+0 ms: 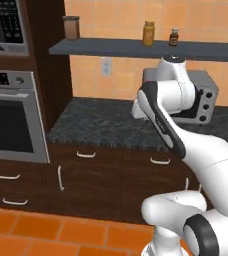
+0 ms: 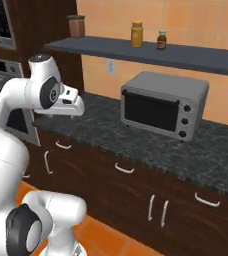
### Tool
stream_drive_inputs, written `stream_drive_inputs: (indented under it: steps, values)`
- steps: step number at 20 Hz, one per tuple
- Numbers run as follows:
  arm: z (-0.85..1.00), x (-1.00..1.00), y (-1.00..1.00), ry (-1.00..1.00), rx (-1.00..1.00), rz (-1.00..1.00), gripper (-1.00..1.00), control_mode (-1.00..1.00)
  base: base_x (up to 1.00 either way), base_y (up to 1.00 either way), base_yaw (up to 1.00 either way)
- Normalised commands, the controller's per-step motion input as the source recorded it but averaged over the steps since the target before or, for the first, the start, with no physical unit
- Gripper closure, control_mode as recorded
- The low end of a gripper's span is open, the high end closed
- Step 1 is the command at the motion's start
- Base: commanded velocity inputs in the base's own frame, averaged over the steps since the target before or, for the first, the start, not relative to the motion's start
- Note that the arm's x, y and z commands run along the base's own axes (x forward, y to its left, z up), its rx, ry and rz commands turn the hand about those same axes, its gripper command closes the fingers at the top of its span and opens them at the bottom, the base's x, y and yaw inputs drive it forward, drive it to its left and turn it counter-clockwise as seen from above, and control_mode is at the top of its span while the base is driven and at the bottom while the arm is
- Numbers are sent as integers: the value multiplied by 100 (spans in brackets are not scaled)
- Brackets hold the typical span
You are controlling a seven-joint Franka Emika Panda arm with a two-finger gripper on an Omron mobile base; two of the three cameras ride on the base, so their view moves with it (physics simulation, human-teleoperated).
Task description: Navigate to the toaster oven.
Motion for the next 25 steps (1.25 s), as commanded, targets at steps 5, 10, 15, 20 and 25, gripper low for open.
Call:
stream_drive_inputs:
  steps: [5, 10, 15, 20, 25]
  values:
    - [0, 0, 0, 0, 0, 0, -100, 100, 100, 33, -47]
    - [0, 0, 0, 0, 0, 0, -100, 100, 97, 2, -46]
    - [0, 0, 0, 0, 0, 0, -100, 100, 96, -7, -37]
    - [0, 0, 0, 0, 0, 0, -100, 100, 100, 0, -19]
    - [0, 0, 0, 0, 0, 0, -100, 100, 100, -1, -2]
